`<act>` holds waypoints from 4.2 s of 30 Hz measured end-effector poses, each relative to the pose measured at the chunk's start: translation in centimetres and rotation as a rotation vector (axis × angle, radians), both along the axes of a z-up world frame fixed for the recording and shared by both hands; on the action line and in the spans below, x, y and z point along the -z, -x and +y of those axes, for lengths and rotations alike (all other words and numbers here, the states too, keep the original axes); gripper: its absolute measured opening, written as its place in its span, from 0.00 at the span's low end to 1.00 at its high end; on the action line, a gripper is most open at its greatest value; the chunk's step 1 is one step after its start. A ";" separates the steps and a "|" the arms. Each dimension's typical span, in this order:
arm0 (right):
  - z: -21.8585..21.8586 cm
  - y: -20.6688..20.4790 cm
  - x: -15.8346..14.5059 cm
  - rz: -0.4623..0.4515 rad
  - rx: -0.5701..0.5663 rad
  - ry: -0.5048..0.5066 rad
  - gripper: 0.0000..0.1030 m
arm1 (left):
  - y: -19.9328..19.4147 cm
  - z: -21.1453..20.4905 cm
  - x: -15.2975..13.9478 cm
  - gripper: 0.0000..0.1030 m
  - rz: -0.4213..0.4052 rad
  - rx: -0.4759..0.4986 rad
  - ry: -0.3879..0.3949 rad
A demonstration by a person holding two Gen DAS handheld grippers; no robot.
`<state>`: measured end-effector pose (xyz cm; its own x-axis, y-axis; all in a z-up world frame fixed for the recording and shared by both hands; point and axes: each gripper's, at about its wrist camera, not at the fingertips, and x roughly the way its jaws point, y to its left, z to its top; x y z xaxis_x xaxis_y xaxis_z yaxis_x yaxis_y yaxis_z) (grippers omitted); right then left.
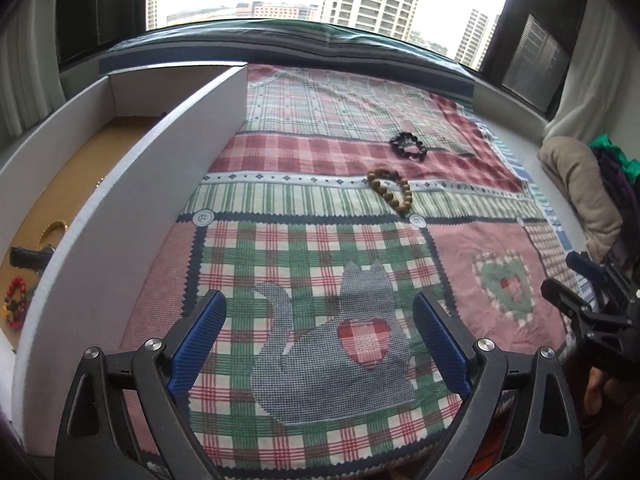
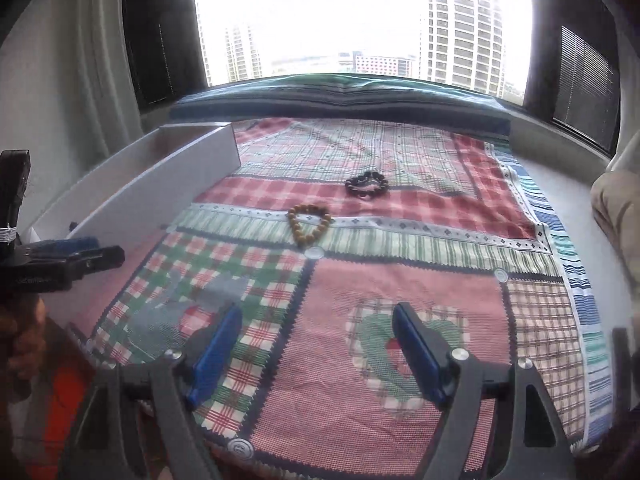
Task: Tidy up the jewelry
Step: 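Move both open tools back over the two bracelets on the quilt, then grasp the wooden bead bracelet with the left tool, then grasp the black bead bracelet with the right tool while the left tool holds the wooden bracelet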
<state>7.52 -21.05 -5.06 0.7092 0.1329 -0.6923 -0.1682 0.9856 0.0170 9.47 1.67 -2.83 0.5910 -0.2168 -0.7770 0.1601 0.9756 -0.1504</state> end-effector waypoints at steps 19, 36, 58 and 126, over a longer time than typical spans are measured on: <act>-4.8 -7.8 9.8 0.092 0.145 0.006 0.78 | -6.2 -2.7 8.0 0.97 0.024 -0.133 -0.158; -4.5 -7.6 10.0 0.095 0.148 0.020 0.80 | -6.2 -2.8 8.2 1.00 0.028 -0.134 -0.156; -4.5 -7.6 9.9 0.097 0.149 0.019 0.80 | -10.4 -4.7 5.3 0.99 0.076 -0.090 0.045; 4.7 -16.8 5.4 0.424 -0.438 -0.094 0.12 | -3.0 1.1 7.0 0.11 0.105 0.183 0.067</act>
<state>24.35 -16.30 -10.49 0.2405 0.4239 -0.8732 -0.5166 0.8175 0.2546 12.51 2.81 -9.86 0.4538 -0.3665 -0.8122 0.3137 0.9189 -0.2394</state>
